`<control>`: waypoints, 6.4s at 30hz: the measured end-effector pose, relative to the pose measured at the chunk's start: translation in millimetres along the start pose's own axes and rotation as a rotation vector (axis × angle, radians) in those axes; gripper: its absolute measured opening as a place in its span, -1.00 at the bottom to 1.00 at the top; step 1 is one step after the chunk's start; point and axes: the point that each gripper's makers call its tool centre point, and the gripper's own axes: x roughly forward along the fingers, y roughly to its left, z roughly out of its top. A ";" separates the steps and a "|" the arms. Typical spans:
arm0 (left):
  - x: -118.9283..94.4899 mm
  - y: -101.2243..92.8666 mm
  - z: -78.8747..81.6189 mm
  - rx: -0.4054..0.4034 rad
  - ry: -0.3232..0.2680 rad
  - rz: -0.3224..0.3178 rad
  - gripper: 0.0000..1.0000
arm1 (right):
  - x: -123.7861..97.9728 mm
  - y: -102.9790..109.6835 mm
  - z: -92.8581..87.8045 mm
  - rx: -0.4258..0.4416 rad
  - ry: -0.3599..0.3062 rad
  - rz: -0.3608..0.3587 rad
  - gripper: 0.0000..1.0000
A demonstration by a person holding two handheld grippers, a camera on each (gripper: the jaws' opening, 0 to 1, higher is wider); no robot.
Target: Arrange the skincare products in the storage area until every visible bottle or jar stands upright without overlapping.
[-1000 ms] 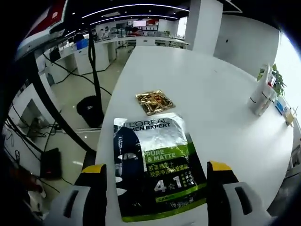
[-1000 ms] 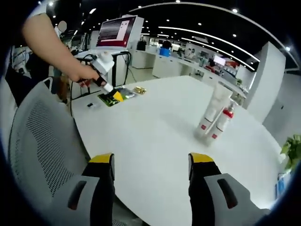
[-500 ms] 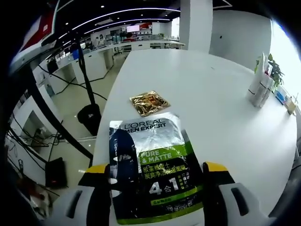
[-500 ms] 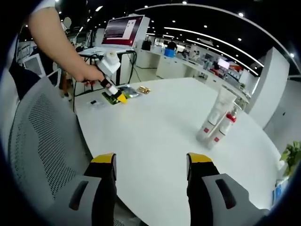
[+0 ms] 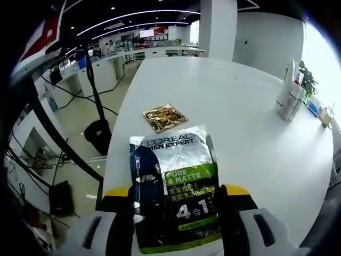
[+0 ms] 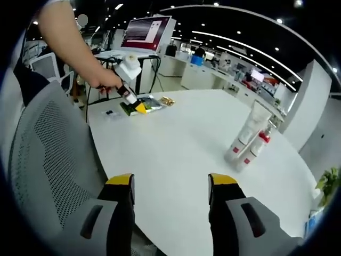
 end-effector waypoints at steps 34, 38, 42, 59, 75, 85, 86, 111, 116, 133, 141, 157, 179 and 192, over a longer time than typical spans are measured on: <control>-33.9 -86.6 6.3 -0.069 -0.026 -0.285 -0.65 | -0.5 6.0 6.6 0.032 -0.033 0.031 -0.06; -61.8 -130.1 -0.3 -0.143 -0.023 -0.402 -0.65 | -5.6 20.8 22.2 0.162 -0.113 0.131 -0.17; -84.9 -164.8 -8.0 -0.168 -0.031 -0.504 -0.65 | -12.6 27.9 34.2 0.244 -0.174 0.192 -0.39; -166.4 -251.2 -27.0 -0.086 -0.139 -0.782 -0.63 | -30.1 12.7 60.4 0.779 -0.312 0.336 -0.23; -178.8 -276.6 -38.8 0.057 -0.168 -0.846 -0.62 | -32.2 17.4 57.5 0.849 -0.286 0.368 -0.61; -177.0 -281.7 -45.4 0.115 -0.156 -0.845 -0.57 | -27.9 18.4 47.3 0.883 -0.219 0.363 -0.79; -176.9 -281.8 -45.6 0.118 -0.157 -0.844 -0.54 | -28.8 18.8 47.7 0.889 -0.218 0.373 -0.81; -160.2 -247.7 -31.7 -0.130 -0.145 -0.792 -0.16 | -28.9 24.3 41.3 0.883 -0.169 0.402 -0.94; -162.5 -252.0 -33.1 -0.231 -0.103 -0.856 -0.13 | -34.2 25.0 46.2 0.897 -0.191 0.433 -0.94; -180.5 -259.2 -17.8 -0.482 -0.087 -1.090 -0.11 | -52.5 12.4 66.0 1.086 -0.301 0.584 -1.00; -188.7 -261.4 -17.1 -0.518 -0.063 -1.145 -0.43 | -51.9 7.0 64.2 1.116 -0.310 0.566 -1.00; -206.8 -249.8 2.5 -0.642 -0.138 -1.255 -0.97 | -37.1 0.4 56.1 1.123 -0.297 0.490 -0.75; -221.0 -235.8 26.7 -0.790 -0.272 -1.315 -0.98 | -44.8 48.0 63.9 1.038 -0.189 0.727 -0.93; -214.8 -244.1 22.6 -0.762 -0.229 -1.293 -0.92 | -55.5 30.6 72.3 1.133 -0.266 0.765 -1.00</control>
